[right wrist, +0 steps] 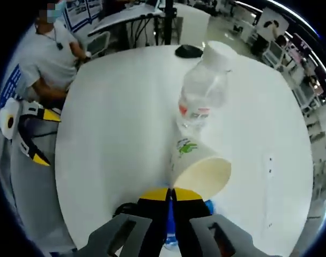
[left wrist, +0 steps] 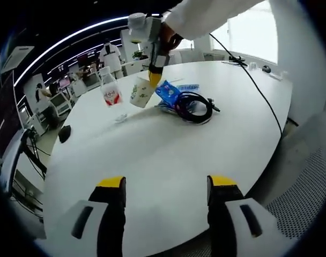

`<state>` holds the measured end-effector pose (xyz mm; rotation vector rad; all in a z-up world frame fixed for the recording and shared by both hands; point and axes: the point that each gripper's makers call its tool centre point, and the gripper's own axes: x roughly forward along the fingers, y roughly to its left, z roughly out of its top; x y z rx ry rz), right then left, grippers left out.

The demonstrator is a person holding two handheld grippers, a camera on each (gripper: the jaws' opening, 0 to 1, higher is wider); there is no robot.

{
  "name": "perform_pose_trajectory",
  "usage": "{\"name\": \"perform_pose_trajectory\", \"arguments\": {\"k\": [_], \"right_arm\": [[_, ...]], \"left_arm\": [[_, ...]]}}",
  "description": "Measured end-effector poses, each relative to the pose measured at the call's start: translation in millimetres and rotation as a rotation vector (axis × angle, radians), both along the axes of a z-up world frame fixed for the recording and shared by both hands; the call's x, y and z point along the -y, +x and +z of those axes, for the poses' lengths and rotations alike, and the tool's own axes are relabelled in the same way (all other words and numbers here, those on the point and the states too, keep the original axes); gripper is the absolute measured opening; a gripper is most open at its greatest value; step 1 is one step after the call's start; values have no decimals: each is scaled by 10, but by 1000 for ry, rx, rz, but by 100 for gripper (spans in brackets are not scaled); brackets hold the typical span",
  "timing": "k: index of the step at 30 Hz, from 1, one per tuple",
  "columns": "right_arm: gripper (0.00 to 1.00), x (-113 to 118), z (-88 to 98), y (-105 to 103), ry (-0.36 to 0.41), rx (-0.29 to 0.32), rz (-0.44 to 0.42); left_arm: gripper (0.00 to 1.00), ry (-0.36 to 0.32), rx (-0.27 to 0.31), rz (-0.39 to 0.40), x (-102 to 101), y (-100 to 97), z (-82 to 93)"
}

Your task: Arrange the tabletop items into an orderly group along one side of the table until the central work area is clear of visible clutter.

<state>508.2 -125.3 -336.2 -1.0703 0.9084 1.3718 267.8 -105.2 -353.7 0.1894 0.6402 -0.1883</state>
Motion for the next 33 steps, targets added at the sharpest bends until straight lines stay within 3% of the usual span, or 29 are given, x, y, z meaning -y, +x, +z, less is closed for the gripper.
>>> {"name": "perform_pose_trajectory", "arguments": {"k": [6, 10, 15, 18, 24, 29, 33], "right_arm": [[0, -37, -59, 79, -89, 46, 54], [0, -125, -135, 112, -105, 53, 74], [0, -125, -61, 118, -183, 115, 143], [0, -134, -131, 193, -230, 166, 191], [0, -177, -69, 175, -227, 163, 215], [0, -155, -87, 252, -292, 235, 342], [0, -124, -157, 206, -312, 236, 372]], "left_arm": [[59, 0, 5, 6, -10, -3, 12], [59, 10, -5, 9, -17, -14, 7], [59, 16, -3, 15, -29, -15, 23], [58, 20, -5, 10, -25, -17, 18], [57, 34, -13, 3, -25, -24, 0], [56, 37, -10, 12, -41, -24, 11], [56, 38, -7, 15, -45, -24, 18]]}}
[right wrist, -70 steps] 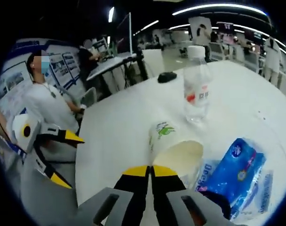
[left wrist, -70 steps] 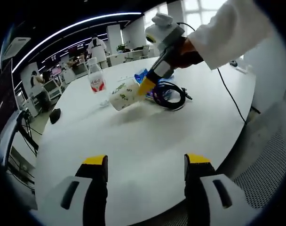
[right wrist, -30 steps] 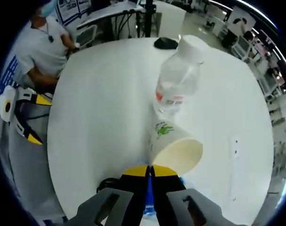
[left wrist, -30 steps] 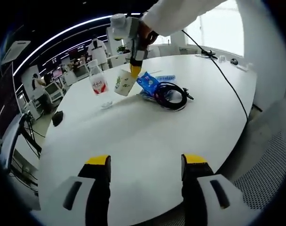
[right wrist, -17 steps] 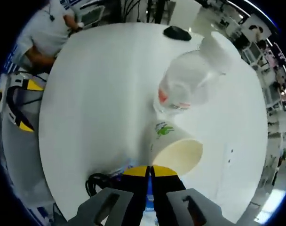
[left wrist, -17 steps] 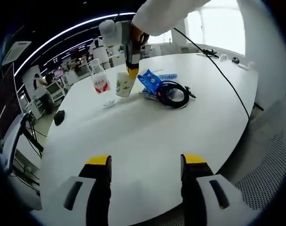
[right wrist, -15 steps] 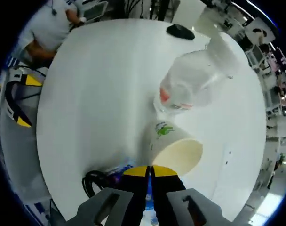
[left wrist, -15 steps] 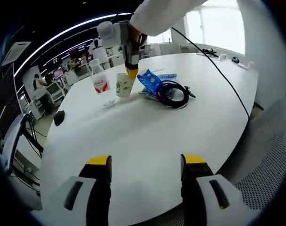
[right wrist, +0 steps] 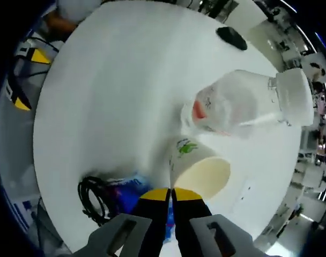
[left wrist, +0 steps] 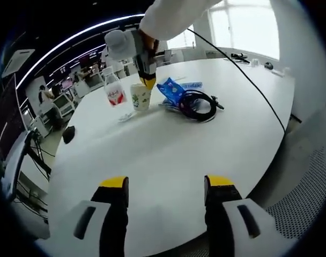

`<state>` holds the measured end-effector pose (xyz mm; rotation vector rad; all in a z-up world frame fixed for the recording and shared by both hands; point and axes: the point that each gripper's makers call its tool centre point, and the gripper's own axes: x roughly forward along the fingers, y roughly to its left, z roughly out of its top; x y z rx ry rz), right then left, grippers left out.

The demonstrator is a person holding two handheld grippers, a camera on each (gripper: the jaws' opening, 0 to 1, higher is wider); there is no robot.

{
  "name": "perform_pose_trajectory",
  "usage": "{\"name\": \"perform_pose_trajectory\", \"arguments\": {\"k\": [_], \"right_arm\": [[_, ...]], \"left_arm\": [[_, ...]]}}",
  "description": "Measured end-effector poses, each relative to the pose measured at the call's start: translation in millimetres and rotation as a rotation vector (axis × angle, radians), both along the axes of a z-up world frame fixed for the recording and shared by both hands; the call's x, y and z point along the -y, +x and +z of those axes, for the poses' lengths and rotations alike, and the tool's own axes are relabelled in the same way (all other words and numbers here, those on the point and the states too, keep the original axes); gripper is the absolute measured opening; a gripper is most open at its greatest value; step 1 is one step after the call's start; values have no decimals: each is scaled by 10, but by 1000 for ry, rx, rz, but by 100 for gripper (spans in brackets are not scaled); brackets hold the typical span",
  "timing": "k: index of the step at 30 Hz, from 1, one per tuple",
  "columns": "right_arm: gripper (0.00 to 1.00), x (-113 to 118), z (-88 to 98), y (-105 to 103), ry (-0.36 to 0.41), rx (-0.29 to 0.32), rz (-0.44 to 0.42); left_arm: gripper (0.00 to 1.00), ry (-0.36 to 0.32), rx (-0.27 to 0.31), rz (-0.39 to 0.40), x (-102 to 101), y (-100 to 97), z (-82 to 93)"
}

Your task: Arrange the tabletop items into an orderly group along one side of the table until the central work area is clear of visible clutter.

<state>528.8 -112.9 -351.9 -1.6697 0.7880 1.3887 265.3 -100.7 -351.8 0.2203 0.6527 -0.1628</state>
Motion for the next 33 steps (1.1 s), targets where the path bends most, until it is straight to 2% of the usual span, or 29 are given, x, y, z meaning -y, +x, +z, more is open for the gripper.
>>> {"name": "perform_pose_trajectory", "arguments": {"k": [3, 7, 10, 15, 20, 25, 27, 30, 33], "right_arm": [[0, -38, 18, 64, -5, 34, 53], [0, -33, 2, 32, -3, 23, 33], [0, -20, -32, 63, -17, 45, 49], [0, -78, 11, 136, 4, 62, 31], [1, -130, 2, 116, 31, 43, 24], [11, -139, 29, 162, 39, 68, 30], [11, -170, 74, 210, 68, 94, 28], [19, -177, 98, 251, 90, 119, 35], [22, -217, 162, 277, 128, 143, 20]], "left_arm": [[56, 2, 2, -2, 3, 0, 5], [56, 4, 4, 2, -7, -2, 1], [56, 5, 4, 1, -4, -5, 2], [55, 14, 6, 11, -32, -7, 0], [55, 18, 6, 12, -33, -5, 10], [55, 20, 8, 13, -26, 3, 23], [55, 20, 6, 12, -23, 5, 22], [55, 21, 7, 13, -20, 12, 28], [55, 22, 6, 12, -19, 12, 30]]}}
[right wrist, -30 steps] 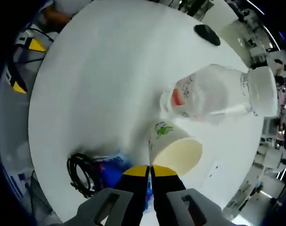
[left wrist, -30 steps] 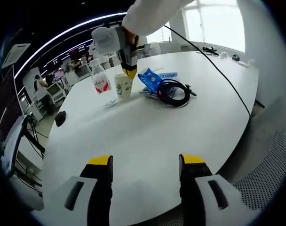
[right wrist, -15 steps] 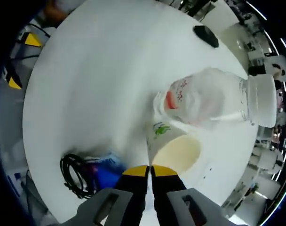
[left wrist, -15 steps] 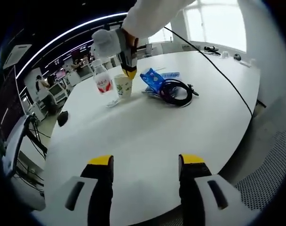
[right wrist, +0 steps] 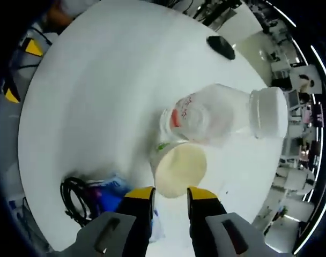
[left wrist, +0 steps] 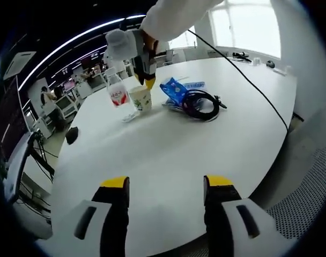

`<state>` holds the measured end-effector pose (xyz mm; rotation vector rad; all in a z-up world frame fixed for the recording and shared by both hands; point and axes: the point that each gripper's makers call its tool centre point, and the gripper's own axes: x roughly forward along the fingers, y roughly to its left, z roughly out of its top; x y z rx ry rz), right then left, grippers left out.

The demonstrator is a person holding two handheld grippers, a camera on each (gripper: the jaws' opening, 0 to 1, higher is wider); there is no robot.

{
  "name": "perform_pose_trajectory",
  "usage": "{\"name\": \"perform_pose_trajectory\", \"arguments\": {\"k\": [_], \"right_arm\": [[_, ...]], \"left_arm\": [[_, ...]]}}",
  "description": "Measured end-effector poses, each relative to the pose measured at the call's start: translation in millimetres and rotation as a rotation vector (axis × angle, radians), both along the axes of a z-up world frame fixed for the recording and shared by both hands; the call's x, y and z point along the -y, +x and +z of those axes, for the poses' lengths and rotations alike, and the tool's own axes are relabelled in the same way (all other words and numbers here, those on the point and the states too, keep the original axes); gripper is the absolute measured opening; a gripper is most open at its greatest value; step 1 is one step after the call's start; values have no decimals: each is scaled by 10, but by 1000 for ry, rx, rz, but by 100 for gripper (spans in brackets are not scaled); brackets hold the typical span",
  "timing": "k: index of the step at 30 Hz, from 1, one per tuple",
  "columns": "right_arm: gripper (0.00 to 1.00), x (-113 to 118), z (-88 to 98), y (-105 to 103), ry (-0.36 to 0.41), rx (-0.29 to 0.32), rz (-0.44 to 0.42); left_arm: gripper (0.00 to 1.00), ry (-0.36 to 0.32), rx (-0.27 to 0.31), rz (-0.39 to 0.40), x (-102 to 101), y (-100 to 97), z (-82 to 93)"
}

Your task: Arrange the tabletop items into an orderly group along one side of the table until the central work area is clear of visible clutter.

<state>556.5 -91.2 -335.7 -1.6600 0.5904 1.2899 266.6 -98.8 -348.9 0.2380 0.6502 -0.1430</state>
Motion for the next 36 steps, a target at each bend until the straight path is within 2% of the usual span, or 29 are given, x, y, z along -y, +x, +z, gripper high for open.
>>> {"name": "perform_pose_trajectory", "arguments": {"k": [3, 4, 9, 12, 13, 14, 15, 18, 19, 22, 25, 27, 28, 29, 31, 32, 33, 34, 36], "right_arm": [[23, -28, 86, 60, 104, 17, -98], [22, -32, 179, 29, 164, 6, -134], [29, 32, 319, -94, 312, -77, -241], [32, 65, 540, -137, 441, -92, -284], [32, 96, 606, -147, 477, -93, -312], [32, 201, 693, -122, 550, -95, -384], [32, 227, 719, -124, 572, -100, -403], [39, 371, 889, -184, 759, -191, -539], [44, 449, 945, -234, 826, -237, -598], [62, 662, 1121, -312, 1035, -312, -722], [71, 944, 1148, -459, 1127, -367, -854], [73, 1070, 1177, -626, 1204, -460, -902], [76, 1126, 1252, -734, 1284, -493, -907], [82, 1196, 1282, -814, 1314, -514, -925], [99, 1331, 1301, -984, 1319, -545, -972], [98, 1462, 1310, -1052, 1325, -550, -1001], [100, 1499, 1294, -1090, 1314, -556, -1012], [100, 1611, 1266, -1218, 1320, -544, -1053], [100, 1727, 1208, -1395, 1311, -535, -1040]], "left_arm": [[56, 7, 2, 1, -9, 2, 6], [56, 6, 7, 2, -12, 7, 12], [58, 7, 21, 4, -22, 19, 31], [59, 9, 12, -3, -15, 13, 9], [60, 12, 12, -5, -11, 13, 11], [61, 15, 11, -10, -3, 12, 12], [61, 15, 8, -13, 2, 9, 7], [68, 24, 11, -37, 42, 7, 5], [72, 28, 23, -42, 47, 16, 23], [83, 42, 53, -50, 52, 38, 82], [86, 40, 60, -61, 60, 46, 79], [86, 26, 63, -75, 92, 42, 72], [86, 26, 66, -83, 105, 43, 73], [87, 31, 64, -90, 113, 35, 59], [89, 33, 56, -96, 121, 24, 44], [89, 30, 53, -99, 124, 22, 42], [90, 28, 52, -99, 130, 21, 44], [90, 28, 54, -96, 125, 20, 49], [90, 21, 64, -91, 113, 26, 63]]}}
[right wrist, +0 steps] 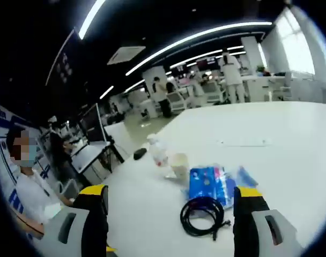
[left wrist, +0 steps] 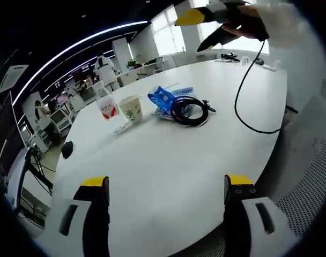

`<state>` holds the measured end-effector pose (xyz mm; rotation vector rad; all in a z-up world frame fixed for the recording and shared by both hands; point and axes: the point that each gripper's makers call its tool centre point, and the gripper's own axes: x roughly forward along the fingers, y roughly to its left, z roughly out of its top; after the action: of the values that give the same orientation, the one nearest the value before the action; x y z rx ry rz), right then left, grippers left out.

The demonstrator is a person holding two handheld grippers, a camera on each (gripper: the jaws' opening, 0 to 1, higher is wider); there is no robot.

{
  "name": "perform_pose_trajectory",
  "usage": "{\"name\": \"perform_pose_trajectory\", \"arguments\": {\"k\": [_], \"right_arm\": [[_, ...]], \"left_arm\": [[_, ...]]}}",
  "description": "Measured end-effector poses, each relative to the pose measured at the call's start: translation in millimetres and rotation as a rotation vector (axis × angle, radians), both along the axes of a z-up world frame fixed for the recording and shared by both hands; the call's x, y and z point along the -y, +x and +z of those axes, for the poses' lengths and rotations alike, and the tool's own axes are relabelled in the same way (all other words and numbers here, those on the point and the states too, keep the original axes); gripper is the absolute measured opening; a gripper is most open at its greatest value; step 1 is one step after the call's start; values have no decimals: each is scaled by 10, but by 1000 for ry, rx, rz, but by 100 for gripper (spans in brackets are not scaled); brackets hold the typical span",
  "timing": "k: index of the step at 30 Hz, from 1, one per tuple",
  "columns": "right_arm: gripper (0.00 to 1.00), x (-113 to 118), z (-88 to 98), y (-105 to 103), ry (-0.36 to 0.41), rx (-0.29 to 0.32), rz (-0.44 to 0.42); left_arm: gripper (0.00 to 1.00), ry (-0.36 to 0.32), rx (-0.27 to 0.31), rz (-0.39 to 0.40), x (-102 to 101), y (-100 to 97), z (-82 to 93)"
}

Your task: Arrange the tabletop items into an orderly group along one side of the table until the central work area is clear of visible clutter.

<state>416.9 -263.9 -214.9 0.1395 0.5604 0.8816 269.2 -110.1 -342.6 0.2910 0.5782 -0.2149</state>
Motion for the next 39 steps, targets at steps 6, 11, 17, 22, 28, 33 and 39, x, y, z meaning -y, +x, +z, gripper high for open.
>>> {"name": "perform_pose_trajectory", "arguments": {"k": [6, 11, 17, 22, 28, 33, 39], "right_arm": [[100, 383, -141, -279, 25, -11, -58], [100, 831, -144, -535, 73, -4, -187], [100, 1365, 16, -924, 80, 66, -246], [100, 1663, -33, -1094, 53, 71, -303], [100, 1593, -145, -1130, 41, 49, -318], [99, 1437, -156, -1137, 54, 40, -327], [96, 1374, -145, -1112, 52, 49, -334]], "left_arm": [[90, -27, 22, 15, -25, 40, 19], [88, -65, 37, 12, 22, 51, 75], [86, -164, 108, -20, 181, 65, 259], [88, -186, 106, 18, 145, 54, 281], [88, -195, 106, 1, 176, 74, 288], [86, -226, 106, 12, 167, 82, 285], [84, -241, 125, 0, 176, 97, 317]]}}
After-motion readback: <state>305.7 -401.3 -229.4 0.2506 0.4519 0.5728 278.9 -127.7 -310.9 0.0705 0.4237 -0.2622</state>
